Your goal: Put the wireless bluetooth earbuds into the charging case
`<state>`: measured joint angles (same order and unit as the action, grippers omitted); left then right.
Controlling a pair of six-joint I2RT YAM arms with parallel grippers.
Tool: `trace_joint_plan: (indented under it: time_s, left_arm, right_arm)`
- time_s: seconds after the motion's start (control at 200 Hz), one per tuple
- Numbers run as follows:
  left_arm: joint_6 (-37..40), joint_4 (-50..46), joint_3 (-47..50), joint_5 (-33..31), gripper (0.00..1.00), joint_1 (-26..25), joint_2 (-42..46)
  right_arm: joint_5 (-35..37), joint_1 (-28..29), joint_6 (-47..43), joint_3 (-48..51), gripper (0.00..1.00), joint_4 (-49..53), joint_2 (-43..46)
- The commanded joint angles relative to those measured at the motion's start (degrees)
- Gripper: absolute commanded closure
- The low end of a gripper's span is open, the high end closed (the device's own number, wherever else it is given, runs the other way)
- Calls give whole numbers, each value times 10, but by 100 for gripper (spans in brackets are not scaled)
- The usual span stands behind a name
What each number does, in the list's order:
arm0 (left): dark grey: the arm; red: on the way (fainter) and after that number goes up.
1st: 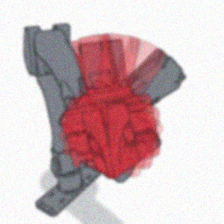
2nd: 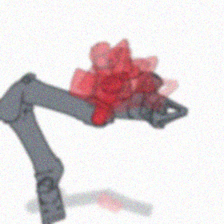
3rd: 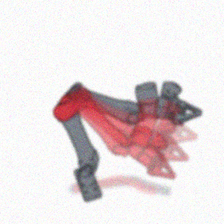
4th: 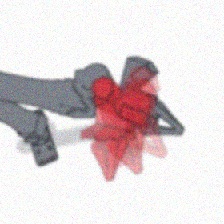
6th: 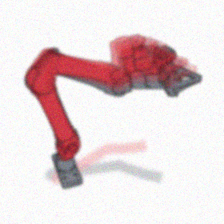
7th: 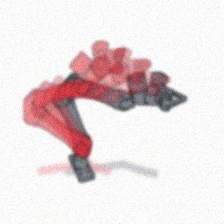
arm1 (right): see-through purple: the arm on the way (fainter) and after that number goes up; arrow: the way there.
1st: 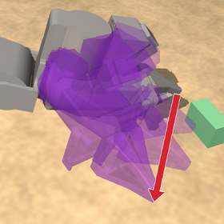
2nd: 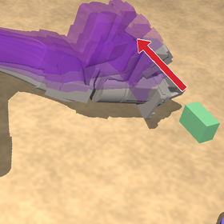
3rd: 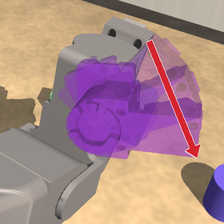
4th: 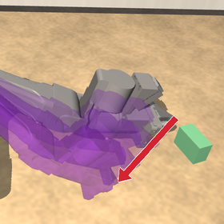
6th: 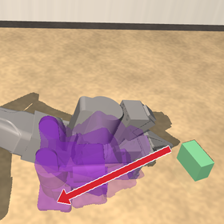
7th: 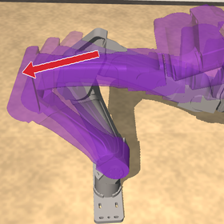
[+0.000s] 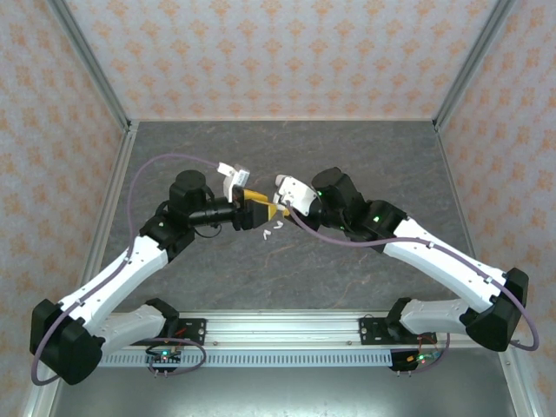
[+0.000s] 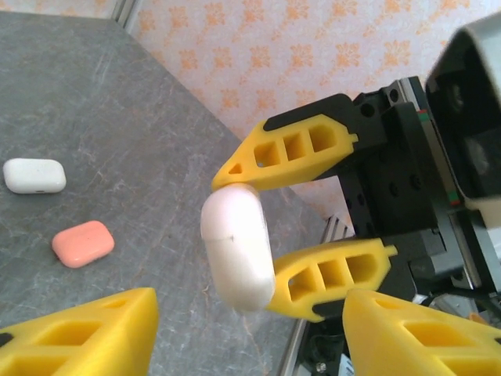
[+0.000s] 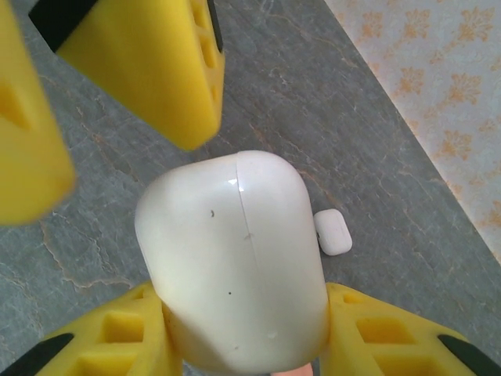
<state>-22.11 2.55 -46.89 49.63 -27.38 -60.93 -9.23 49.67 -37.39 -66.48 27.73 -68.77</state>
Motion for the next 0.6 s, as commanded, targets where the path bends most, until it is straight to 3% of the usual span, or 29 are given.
trace_joint_plan:
  time_s: [0.0, 0.25, 0.596]
  left_arm:
    - [-19, 46, -17, -30, 40, -8, -12]
    - [-25, 58, -28, -29, 48, -26, -46]
    - [-5, 40, -37, -27, 74, -31, -53]
  right_arm:
    - [-10, 0, -10, 3, 62, -21, 7]
    - [-21, 1, -8, 6, 62, -40, 3]
    - [6, 0, 4, -3, 60, -37, -3]
